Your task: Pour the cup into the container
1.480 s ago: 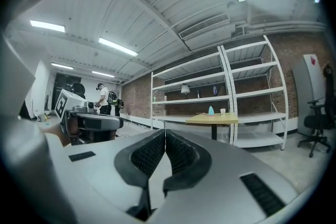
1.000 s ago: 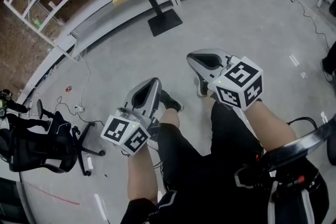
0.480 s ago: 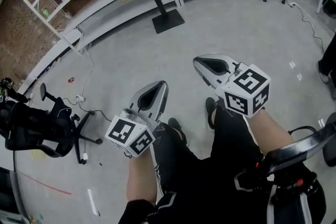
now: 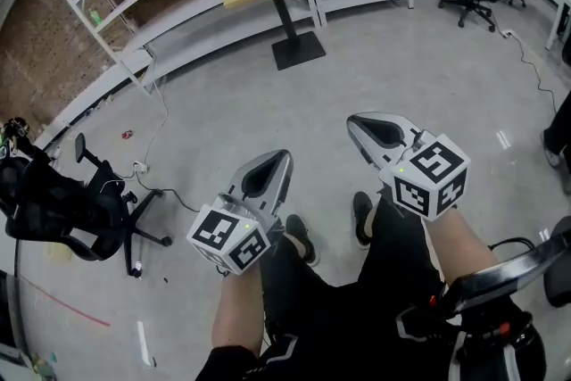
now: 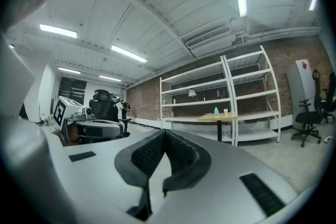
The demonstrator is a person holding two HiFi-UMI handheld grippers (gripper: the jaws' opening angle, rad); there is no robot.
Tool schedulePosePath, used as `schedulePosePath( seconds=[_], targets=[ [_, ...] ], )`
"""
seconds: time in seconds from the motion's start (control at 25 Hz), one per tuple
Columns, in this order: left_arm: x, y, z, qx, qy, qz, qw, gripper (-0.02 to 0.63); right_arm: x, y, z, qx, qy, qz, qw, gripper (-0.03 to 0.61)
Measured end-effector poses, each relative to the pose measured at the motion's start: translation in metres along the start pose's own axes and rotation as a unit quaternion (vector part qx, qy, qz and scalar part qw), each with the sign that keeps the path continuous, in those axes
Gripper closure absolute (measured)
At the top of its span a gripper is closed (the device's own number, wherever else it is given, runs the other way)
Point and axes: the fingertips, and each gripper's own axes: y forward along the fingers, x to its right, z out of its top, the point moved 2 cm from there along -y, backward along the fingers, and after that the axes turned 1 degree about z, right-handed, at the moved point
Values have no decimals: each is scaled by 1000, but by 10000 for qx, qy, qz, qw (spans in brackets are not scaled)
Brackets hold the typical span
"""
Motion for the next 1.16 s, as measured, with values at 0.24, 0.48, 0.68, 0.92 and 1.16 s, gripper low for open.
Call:
schedulePosePath(
  seconds=[0.24,0.48,0.68,0.92,1.16],
  targets=[
    [-1,-3,-3,-118,71,-3,9999,615,-3,0,-2,-6,-54,-65,10000,577],
    [1,-3,-4,-100,29,5,9999,615,-4,0,-1,-34,-61,-2,10000,577],
    [-2,2,-6,-98,22,37,9999,615,0,1,-3,-50,-91,-11,9999,577],
    [-9,-2,-4,-74,9,114,9999,615,2,2,-2,-49,-132,-72,9999,577],
    [-8,-4,-5,-47,-39,102,9999,615,-2,4,-1,-77,-158,-67,9998,577]
  ],
)
